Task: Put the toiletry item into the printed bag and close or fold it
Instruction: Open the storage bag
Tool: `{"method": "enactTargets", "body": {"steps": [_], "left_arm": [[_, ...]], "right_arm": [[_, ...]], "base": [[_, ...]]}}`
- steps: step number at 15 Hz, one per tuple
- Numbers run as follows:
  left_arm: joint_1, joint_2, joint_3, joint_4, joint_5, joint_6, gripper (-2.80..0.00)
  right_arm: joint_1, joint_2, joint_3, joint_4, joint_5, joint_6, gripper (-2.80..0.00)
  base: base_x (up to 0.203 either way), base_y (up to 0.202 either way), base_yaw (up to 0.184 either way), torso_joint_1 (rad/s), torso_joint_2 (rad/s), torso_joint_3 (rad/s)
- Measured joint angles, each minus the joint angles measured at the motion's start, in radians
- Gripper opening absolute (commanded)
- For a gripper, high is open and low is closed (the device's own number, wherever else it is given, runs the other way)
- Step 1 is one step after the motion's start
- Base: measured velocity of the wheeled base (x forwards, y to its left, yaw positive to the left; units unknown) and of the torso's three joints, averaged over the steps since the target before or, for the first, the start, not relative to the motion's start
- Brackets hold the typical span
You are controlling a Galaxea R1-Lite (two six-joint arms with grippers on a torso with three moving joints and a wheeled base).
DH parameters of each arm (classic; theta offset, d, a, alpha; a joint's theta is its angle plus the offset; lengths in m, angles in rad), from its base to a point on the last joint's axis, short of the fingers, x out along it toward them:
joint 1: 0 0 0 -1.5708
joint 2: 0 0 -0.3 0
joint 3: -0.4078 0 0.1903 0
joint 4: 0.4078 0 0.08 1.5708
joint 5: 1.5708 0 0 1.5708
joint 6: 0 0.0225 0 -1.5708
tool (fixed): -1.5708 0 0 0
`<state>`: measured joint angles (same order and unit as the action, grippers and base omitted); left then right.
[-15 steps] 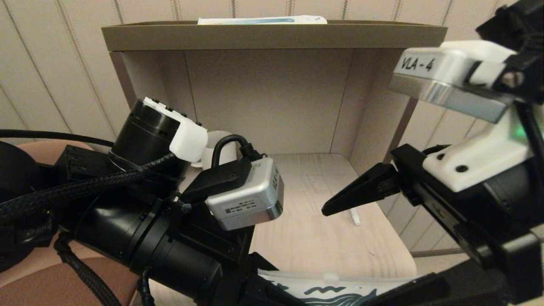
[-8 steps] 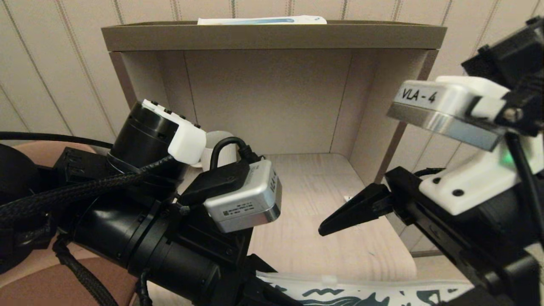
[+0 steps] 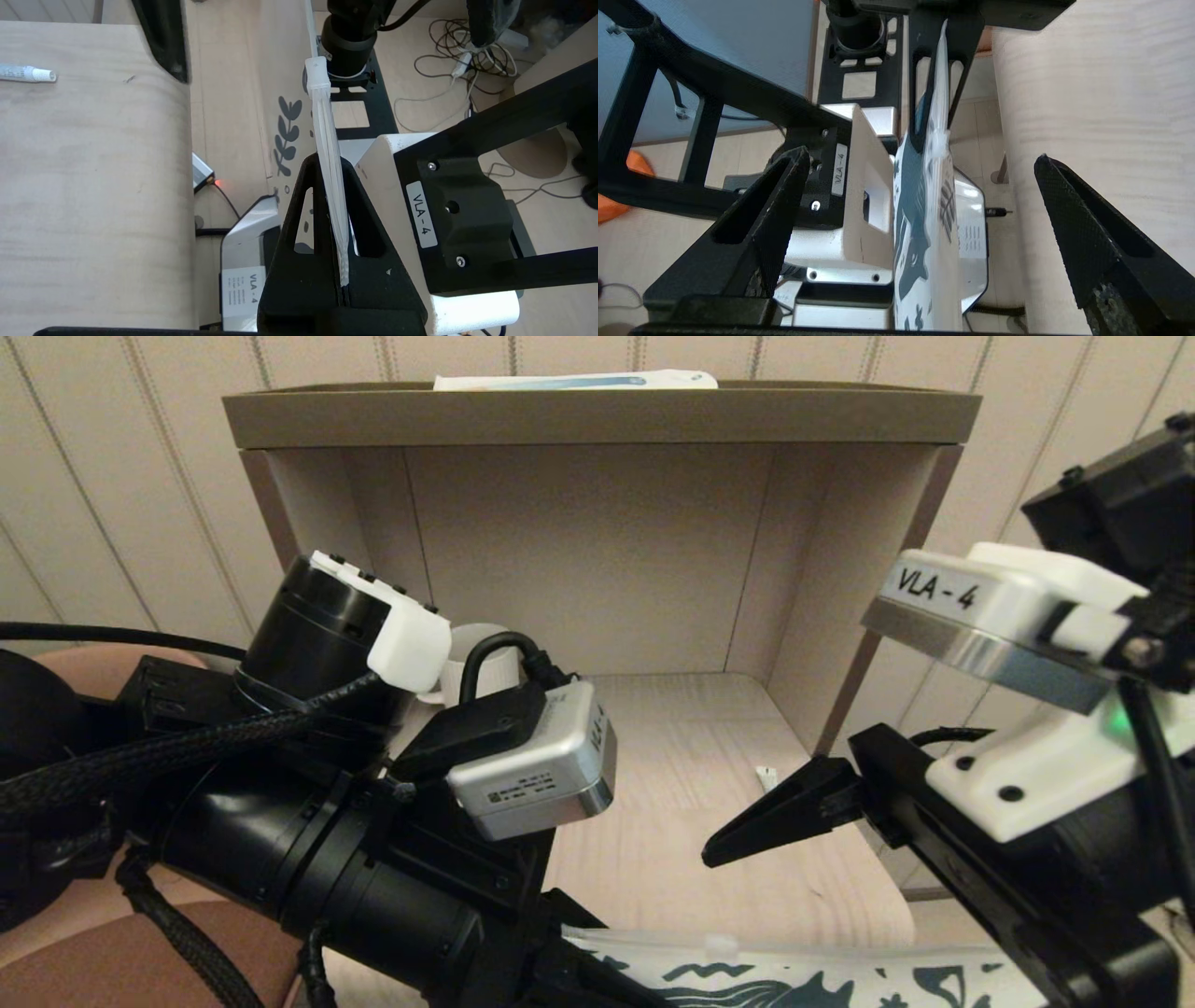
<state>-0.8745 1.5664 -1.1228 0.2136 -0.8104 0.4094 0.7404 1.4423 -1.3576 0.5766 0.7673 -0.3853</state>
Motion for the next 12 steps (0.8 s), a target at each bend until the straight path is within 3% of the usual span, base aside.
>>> {"method": "enactTargets", "body": {"steps": [6, 12], "left_arm": [[0.0, 0.001, 0.001, 0.0, -0.001, 0.0, -2.8], [0.0, 0.001, -0.004, 0.0, -0.002, -0.007, -2.8]], "right_arm": [[0.0, -0.002, 0.011, -0.001, 0.061, 0.005, 0.0], [0.002, 0.002, 0.028, -0.029, 0.064, 0.014, 0.0]], "base": [[0.0, 0.0, 0.0, 0.0, 0.0, 0.0], [0.0, 0.0, 0.0, 0.0, 0.0, 0.0]]}}
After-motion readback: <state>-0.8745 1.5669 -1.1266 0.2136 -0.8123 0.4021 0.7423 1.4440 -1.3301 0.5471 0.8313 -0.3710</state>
